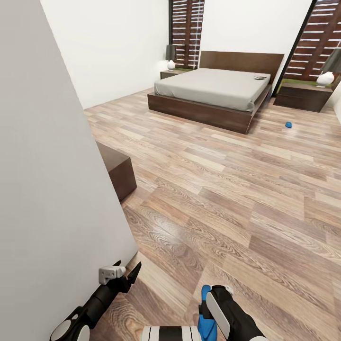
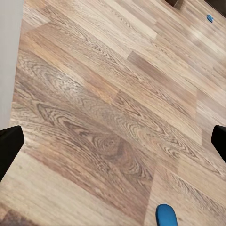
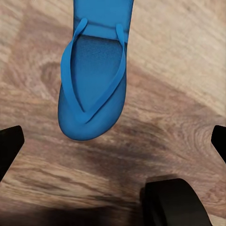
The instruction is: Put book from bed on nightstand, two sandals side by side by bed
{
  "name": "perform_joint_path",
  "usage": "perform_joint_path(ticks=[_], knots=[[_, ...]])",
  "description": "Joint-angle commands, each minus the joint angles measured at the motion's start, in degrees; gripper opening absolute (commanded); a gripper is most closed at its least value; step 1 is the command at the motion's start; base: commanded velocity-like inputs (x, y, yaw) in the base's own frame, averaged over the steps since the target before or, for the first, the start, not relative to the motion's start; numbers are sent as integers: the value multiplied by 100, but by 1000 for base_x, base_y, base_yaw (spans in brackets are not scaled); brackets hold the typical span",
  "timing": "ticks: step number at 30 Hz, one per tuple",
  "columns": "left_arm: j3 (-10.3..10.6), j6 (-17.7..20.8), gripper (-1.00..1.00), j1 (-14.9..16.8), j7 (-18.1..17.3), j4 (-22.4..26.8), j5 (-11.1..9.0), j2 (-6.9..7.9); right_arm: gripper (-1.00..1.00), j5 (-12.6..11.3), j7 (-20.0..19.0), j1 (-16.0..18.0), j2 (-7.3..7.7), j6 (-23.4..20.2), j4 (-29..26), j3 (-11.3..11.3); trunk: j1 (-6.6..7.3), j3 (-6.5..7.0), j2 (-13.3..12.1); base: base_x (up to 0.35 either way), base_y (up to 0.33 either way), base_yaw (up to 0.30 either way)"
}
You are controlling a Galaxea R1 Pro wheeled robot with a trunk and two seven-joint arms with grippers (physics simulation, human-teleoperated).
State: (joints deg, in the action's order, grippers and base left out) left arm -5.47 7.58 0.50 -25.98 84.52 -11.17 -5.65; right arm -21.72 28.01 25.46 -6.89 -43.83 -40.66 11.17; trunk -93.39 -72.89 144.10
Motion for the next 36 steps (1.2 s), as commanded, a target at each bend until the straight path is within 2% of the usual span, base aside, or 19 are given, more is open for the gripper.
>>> perform_joint_path(ticks=[1, 13, 20, 31, 32, 36], knots=[[-16, 60, 100, 2, -39, 3, -60, -6, 100, -60, 56, 3, 3, -11, -7, 22, 1, -4, 2, 0, 0, 0], [-16, 60, 100, 2, -42, 3, -61, -6, 100, -60, 56, 3, 3, -11, -4, 24, 1, -4, 2, -3, 0, 0], [-16, 63, 100, 2, -43, 3, -68, -6, 100, -59, 56, 3, 3, -11, -4, 25, 1, -4, 2, -151, 0, 0], [-16, 68, 100, 2, -39, 3, -69, -6, 100, -53, 56, 3, 3, 20, -3, 28, 1, -4, 2, -23, 0, 0], [-16, 67, 100, 2, -39, 3, -69, -6, 100, -53, 56, 3, 3, 43, -3, 29, 1, -4, 2, -2, 0, 0], [-16, 61, 100, 2, -39, -1, -69, -6, 100, -32, 56, 3, 3, 620, -3, 135, 1, -4, 2, 0, 0, 0]])
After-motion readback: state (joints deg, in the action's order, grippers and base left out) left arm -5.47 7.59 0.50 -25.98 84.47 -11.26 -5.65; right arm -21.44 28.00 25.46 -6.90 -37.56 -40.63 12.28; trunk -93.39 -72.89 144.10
